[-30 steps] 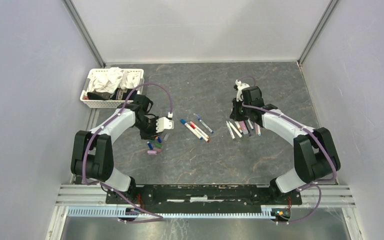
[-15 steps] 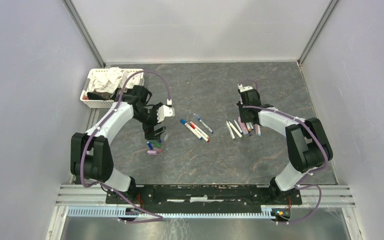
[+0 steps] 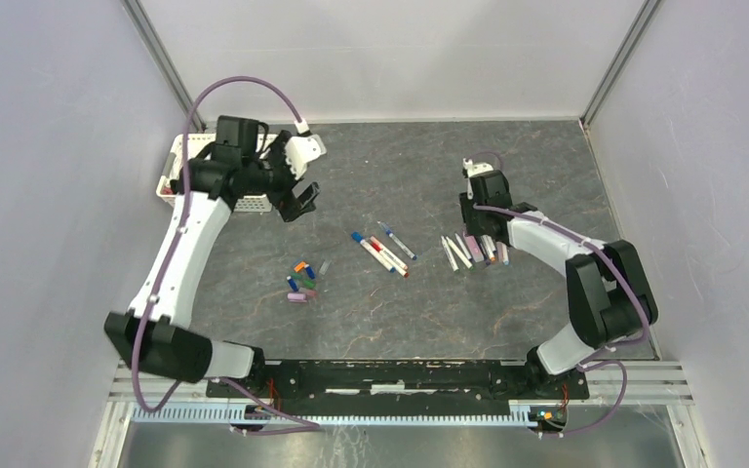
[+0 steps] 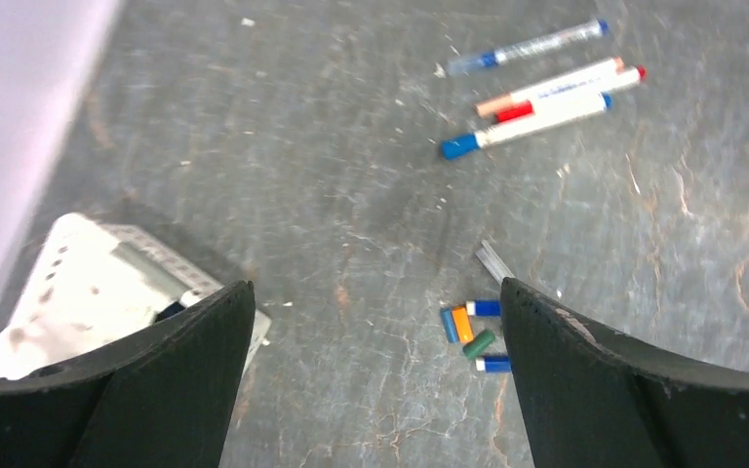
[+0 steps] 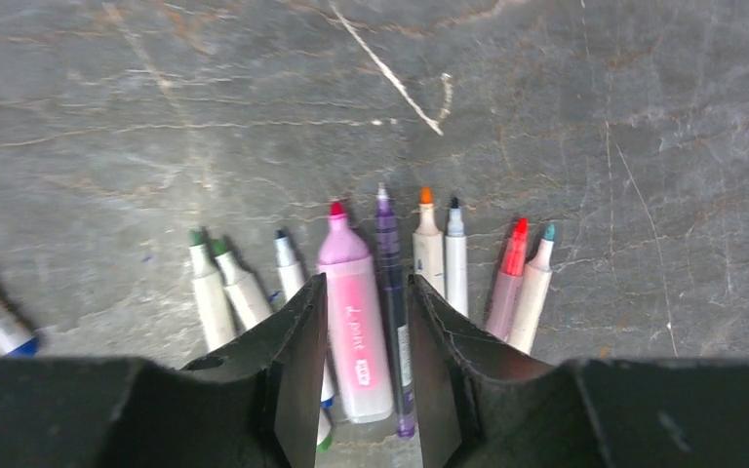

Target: Open the pen caps

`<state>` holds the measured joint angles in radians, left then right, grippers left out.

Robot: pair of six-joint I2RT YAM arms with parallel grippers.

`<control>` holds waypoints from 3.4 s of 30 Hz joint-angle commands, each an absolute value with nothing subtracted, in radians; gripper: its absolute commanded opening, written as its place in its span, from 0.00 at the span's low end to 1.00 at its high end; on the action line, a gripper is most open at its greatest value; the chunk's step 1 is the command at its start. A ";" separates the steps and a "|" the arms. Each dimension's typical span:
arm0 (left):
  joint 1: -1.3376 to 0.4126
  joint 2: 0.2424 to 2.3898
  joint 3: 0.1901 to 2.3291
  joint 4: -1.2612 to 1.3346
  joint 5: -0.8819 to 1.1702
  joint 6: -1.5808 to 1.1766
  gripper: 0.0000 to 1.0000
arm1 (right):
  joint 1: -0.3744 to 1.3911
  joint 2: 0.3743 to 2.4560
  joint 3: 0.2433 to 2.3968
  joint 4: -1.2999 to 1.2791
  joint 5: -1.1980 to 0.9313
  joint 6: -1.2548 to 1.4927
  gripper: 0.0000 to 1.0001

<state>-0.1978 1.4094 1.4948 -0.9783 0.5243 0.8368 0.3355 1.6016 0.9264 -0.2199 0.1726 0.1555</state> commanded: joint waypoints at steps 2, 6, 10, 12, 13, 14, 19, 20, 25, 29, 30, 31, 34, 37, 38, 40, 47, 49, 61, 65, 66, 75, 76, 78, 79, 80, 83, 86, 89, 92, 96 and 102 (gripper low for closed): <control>-0.193 1.255 1.422 -0.749 0.397 0.559 1.00 | 0.462 1.527 0.973 -0.160 0.065 0.159 0.45; -0.195 1.249 1.347 -0.821 0.503 0.659 0.96 | 0.606 1.582 1.028 -0.144 -0.035 0.107 0.45; -0.193 1.259 1.342 -0.863 0.503 0.653 0.94 | 0.732 1.669 1.085 -0.137 -0.068 0.097 0.45; -0.193 1.248 1.328 -0.863 0.501 0.661 0.96 | 0.766 1.710 1.107 -0.138 -0.066 0.100 0.45; -0.193 1.245 1.322 -0.869 0.502 0.664 0.97 | 0.778 1.727 1.118 -0.138 -0.065 0.102 0.44; -0.193 1.244 1.321 -0.878 0.503 0.671 0.97 | 0.787 1.745 1.129 -0.137 -0.065 0.105 0.44; -0.193 1.245 1.325 -0.923 0.537 0.698 0.97 | 0.819 1.817 1.159 -0.133 -0.062 0.102 0.42; -0.193 1.246 1.326 -0.929 0.545 0.701 0.97 | 0.825 1.829 1.164 -0.135 -0.059 0.100 0.42; -0.193 1.251 1.348 -0.967 0.574 0.721 0.96 | 0.837 1.864 1.166 -0.130 -0.051 0.095 0.40; -0.193 1.258 1.356 -0.975 0.568 0.730 0.96 | 0.846 1.884 1.170 -0.124 -0.039 0.094 0.39; -0.193 1.260 1.357 -0.976 0.566 0.732 0.95 | 0.848 1.891 1.173 -0.124 -0.038 0.092 0.39; -0.193 1.263 1.358 -0.981 0.564 0.735 0.95 | 0.851 1.898 1.179 -0.126 -0.036 0.091 0.38; -0.193 1.266 1.360 -0.994 0.564 0.740 0.94 | 0.865 1.918 1.196 -0.131 -0.022 0.087 0.37; -0.193 1.268 1.364 -1.002 0.562 0.746 0.93 | 0.886 1.937 1.210 -0.138 -0.006 0.083 0.37; -0.193 1.267 1.365 -1.003 0.561 0.748 0.94 | 0.895 1.941 1.214 -0.138 -0.006 0.082 0.37; -0.193 1.268 1.366 -1.002 0.556 0.750 0.94 | 0.907 1.955 1.225 -0.142 0.021 0.082 0.37; -0.193 1.265 1.321 -1.036 0.554 0.832 0.94 | 0.914 1.961 1.245 -0.159 -0.034 0.103 0.10; -0.192 1.255 1.273 -1.054 0.563 0.894 0.94 | 0.903 1.919 1.232 -0.151 -0.091 0.117 0.00; -0.203 1.142 1.005 -1.080 0.627 1.343 0.84 | 0.791 1.802 1.218 -0.157 -0.778 0.207 0.00; -0.213 1.146 1.003 -1.078 0.627 1.425 0.82 | 0.789 1.824 1.231 -0.178 -0.926 0.200 0.00; -0.216 1.151 1.005 -1.078 0.623 1.438 0.81 | 0.789 1.831 1.236 -0.183 -0.952 0.198 0.00; -0.273 1.177 0.995 -1.126 0.642 1.486 0.77 | 0.793 1.855 1.263 -0.140 -1.042 0.252 0.00; -0.280 1.180 0.990 -1.127 0.646 1.482 0.76 | 0.793 1.858 1.269 -0.133 -1.049 0.262 0.00; -0.292 1.183 0.982 -1.127 0.656 1.469 0.73 | 0.792 1.869 1.286 -0.129 -1.061 0.274 0.00; -0.299 1.184 0.977 -1.127 0.657 1.467 0.73 | 0.794 1.874 1.295 -0.129 -1.067 0.276 0.00; -0.305 1.183 0.974 -1.125 0.658 1.467 0.72 | 0.795 1.878 1.302 -0.130 -1.070 0.279 0.00; -0.313 1.195 0.977 -1.127 0.669 1.450 0.68 | 0.795 1.894 1.320 -0.133 -1.079 0.284 0.00; -0.321 1.206 0.971 -1.129 0.649 1.464 0.51 | 0.795 1.901 1.323 -0.133 -1.081 0.284 0.00; -0.323 1.209 0.968 -1.129 0.608 1.489 0.36 | 0.795 1.901 1.315 -0.141 -1.081 0.273 0.00; -0.325 1.207 0.965 -1.129 0.563 1.514 0.32 | 0.794 1.903 1.315 -0.163 -1.077 0.257 0.00; -0.324 1.206 0.970 -1.132 0.532 1.536 0.28 | 0.794 1.911 1.319 -0.172 -1.074 0.255 0.00; -0.339 1.210 0.995 -1.136 0.566 1.517 0.07 | 0.822 1.920 1.287 0.035 -1.066 0.434 0.40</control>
